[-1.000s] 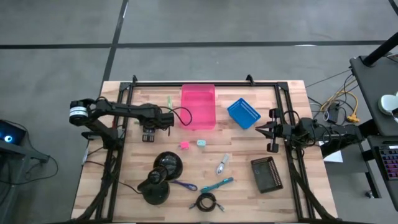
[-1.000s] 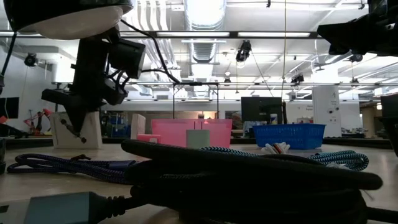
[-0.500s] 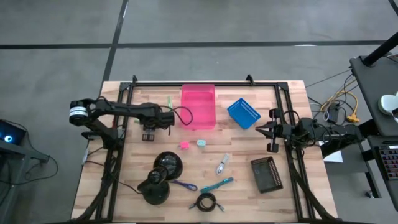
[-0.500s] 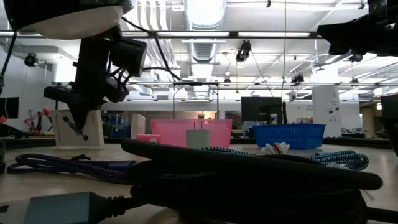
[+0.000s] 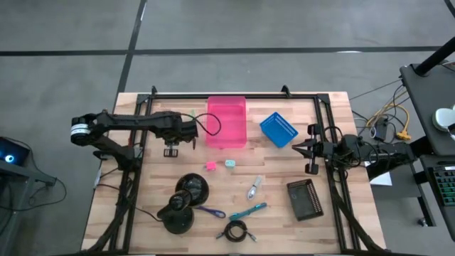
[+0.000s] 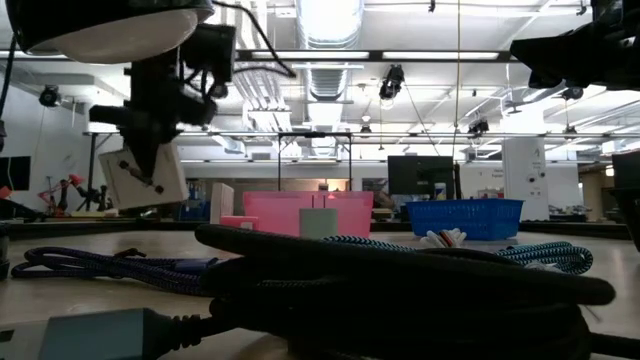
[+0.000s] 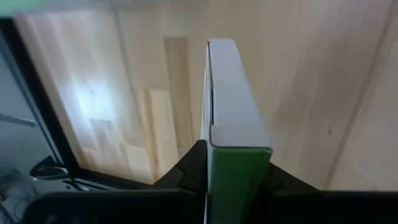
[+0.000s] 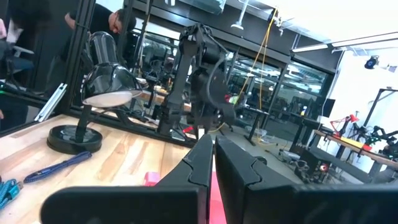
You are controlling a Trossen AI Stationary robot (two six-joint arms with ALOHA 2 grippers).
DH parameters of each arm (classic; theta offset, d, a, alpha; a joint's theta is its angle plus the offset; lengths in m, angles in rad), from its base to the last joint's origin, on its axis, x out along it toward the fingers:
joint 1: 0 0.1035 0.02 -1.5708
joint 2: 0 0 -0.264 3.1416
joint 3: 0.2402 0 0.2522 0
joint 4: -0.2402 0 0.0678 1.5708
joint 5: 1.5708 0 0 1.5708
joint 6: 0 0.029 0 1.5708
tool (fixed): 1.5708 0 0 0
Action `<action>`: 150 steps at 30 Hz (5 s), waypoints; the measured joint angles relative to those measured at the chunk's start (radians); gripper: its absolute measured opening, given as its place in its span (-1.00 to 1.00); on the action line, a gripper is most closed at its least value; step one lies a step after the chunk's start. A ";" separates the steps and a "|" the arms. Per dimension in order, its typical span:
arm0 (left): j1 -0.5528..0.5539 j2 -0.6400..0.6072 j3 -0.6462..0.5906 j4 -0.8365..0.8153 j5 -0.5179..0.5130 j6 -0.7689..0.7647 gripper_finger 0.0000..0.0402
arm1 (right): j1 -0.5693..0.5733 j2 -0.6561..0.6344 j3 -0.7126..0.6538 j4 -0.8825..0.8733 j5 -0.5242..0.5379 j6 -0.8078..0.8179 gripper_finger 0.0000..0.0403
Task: Pick and place items into bin
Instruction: Put the bottom card reader box into the blue bin
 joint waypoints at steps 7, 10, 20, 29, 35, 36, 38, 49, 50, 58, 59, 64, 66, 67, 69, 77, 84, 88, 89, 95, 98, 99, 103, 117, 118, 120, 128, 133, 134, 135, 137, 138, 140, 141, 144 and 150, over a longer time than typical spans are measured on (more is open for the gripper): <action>0.000 -0.123 0.066 0.010 0.000 0.000 -0.79 | 0.000 0.000 0.000 0.001 0.000 0.002 -0.96; -0.001 -0.183 0.086 0.063 0.000 -0.001 -0.79 | 0.000 0.000 0.000 0.003 0.000 0.002 -0.96; -0.002 -0.374 0.089 0.365 0.091 0.083 -0.81 | 0.000 0.000 0.000 0.029 0.002 -0.024 -0.96; -0.002 -0.375 0.088 0.685 0.380 0.084 -0.84 | 0.000 0.017 0.000 0.028 0.013 -0.028 -0.84; -0.002 -0.303 0.086 0.811 0.450 0.086 -0.85 | -0.001 0.066 0.000 0.031 0.109 -0.052 -0.56; -0.001 -0.285 0.087 0.820 0.450 0.086 -0.85 | -0.001 0.073 0.000 0.030 0.127 -0.056 -0.51; -0.001 -0.250 0.096 0.815 0.450 0.087 -0.85 | -0.001 0.092 0.000 0.045 0.135 -0.063 -0.42; -0.001 -0.115 0.128 0.881 0.458 0.164 -0.85 | 0.000 0.241 0.000 0.254 0.131 -0.061 -0.09; -0.001 -0.109 0.135 0.887 0.460 0.165 -0.85 | 0.000 0.261 0.000 0.277 0.131 -0.064 -0.07; -0.002 -0.071 0.173 0.951 0.527 0.166 -0.82 | -0.001 0.450 0.000 0.511 0.141 -0.131 -0.02; -0.003 -0.069 0.174 0.962 0.531 0.167 -0.82 | -0.001 0.472 0.000 0.535 0.142 -0.131 -0.01; -0.009 -0.045 0.173 1.026 0.553 0.233 -0.85 | -0.008 0.584 0.005 0.638 0.141 -0.100 -0.01; -0.009 -0.032 0.180 1.046 0.587 0.243 -0.85 | -0.021 0.624 0.029 0.646 0.142 -0.089 -0.01; -0.010 -0.024 0.186 1.044 0.603 0.245 -0.85 | -0.028 0.649 0.043 0.645 0.142 -0.088 -0.01; -0.010 -0.010 0.195 1.054 0.608 0.246 -0.85 | -0.041 0.700 0.078 0.644 0.141 -0.085 -0.01; -0.010 0.009 0.200 1.092 0.608 0.261 -0.85 | -0.056 0.932 0.254 0.633 0.126 -0.125 -0.01; -0.010 0.000 0.206 1.100 0.608 0.263 -0.85 | -0.070 1.130 0.405 0.626 0.130 -0.188 -0.01; -0.013 0.000 0.207 1.094 0.608 0.262 -0.85 | -0.096 1.217 0.482 0.626 0.131 -0.193 -0.01; -0.014 0.000 0.207 1.095 0.608 0.262 -0.85 | -0.104 1.234 0.499 0.626 0.131 -0.195 -0.01; -0.014 -0.002 0.205 1.091 0.599 0.265 -0.85 | -0.149 1.301 0.559 0.621 0.122 -0.201 -0.01; -0.014 -0.002 0.205 1.092 0.600 0.265 -0.85 | -0.156 1.322 0.576 0.619 0.119 -0.204 -0.01; -0.014 -0.002 0.205 1.091 0.600 0.265 -0.85 | -0.157 1.326 0.581 0.612 0.119 -0.211 -0.01; -0.015 -0.002 0.205 1.092 0.602 0.264 -0.85 | -0.157 1.327 0.592 0.590 0.119 -0.229 -0.02; -0.015 -0.004 0.204 1.107 0.597 0.263 -0.61 | -0.157 1.287 0.592 0.541 0.125 -0.197 -0.82; -0.015 -0.004 0.204 1.107 0.595 0.263 -0.60 | -0.157 1.287 0.592 0.539 0.125 -0.205 -0.84; -0.015 -0.004 0.204 1.107 0.588 0.263 -0.60 | -0.157 1.286 0.592 0.530 0.126 -0.208 -0.84; -0.016 -0.009 0.202 1.104 0.373 0.273 -0.59 | -0.158 1.226 0.605 0.358 0.262 -0.135 -0.84; -0.016 -0.019 0.199 1.099 0.334 0.317 -0.59 | -0.156 1.164 0.648 0.145 0.287 -0.034 -0.84; -0.016 -0.019 0.199 1.098 0.328 0.316 -0.59 | -0.156 1.154 0.662 0.098 0.288 -0.009 -0.84; -0.016 -0.019 0.199 1.098 0.316 0.314 -0.59 | -0.156 1.146 0.675 0.052 0.290 0.014 -0.84; -0.016 -0.019 0.198 1.097 0.291 0.314 -0.59 | -0.156 1.134 0.703 -0.031 0.291 0.047 -0.84; -0.016 -0.020 0.198 1.094 0.281 0.314 -0.59 | -0.156 1.129 0.717 -0.073 0.291 0.065 -0.84; -0.017 -0.021 0.198 1.078 0.250 0.314 -0.59 | -0.156 1.125 0.751 -0.159 0.293 0.101 -0.84; -0.018 -0.022 0.199 1.065 0.229 0.313 -0.59 | -0.156 1.123 0.768 -0.204 0.292 0.123 -0.84; -0.018 -0.044 0.197 1.039 0.116 0.206 -0.59 | -0.159 1.121 0.810 -0.384 0.322 0.190 -0.84; -0.022 -0.106 0.179 1.016 0.030 0.080 -0.59 | -0.168 1.132 0.941 -0.756 0.445 0.405 -0.84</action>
